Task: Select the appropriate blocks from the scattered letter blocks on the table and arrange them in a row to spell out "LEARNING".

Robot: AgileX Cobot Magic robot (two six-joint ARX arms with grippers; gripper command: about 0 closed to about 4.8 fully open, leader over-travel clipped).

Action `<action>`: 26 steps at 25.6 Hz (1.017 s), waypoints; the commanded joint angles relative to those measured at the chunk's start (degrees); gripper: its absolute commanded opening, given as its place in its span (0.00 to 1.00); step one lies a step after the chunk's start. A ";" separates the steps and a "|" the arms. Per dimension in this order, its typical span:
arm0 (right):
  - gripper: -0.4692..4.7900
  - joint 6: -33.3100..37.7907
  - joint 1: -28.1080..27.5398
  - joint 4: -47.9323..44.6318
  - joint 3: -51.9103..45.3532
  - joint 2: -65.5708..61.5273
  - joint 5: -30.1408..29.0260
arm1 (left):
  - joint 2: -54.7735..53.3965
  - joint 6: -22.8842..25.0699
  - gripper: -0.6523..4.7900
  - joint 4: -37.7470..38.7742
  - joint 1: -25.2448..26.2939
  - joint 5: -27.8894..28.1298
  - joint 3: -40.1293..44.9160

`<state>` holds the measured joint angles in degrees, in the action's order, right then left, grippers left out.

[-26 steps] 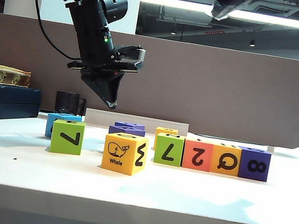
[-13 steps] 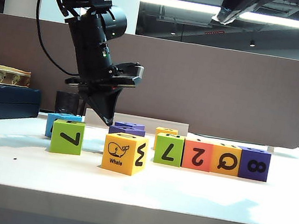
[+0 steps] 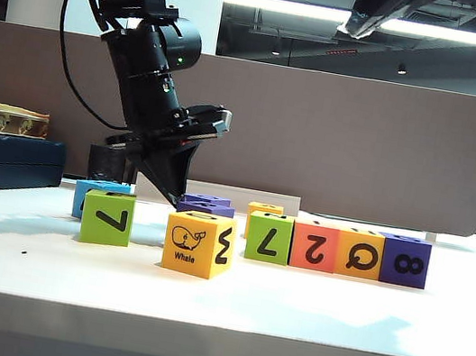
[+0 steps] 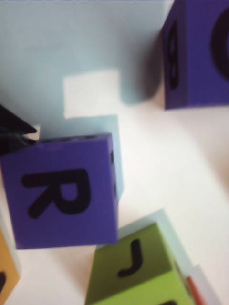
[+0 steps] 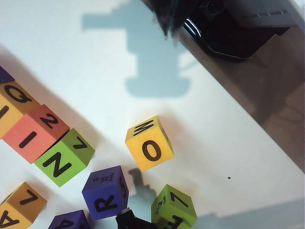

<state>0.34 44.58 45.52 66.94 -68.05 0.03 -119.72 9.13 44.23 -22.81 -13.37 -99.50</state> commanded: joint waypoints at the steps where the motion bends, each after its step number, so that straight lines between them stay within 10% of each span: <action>1: 0.09 0.09 0.02 -0.57 0.37 0.17 0.09 | 0.22 -0.24 0.11 1.38 -0.13 -1.90 -0.04; 26: 0.09 0.07 0.02 -0.72 0.37 0.17 0.07 | 0.24 -2.51 0.11 -0.50 -2.97 -2.71 -0.15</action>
<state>0.34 44.58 45.47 66.94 -68.05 0.03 -119.74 6.59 43.55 -25.80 -17.76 -99.50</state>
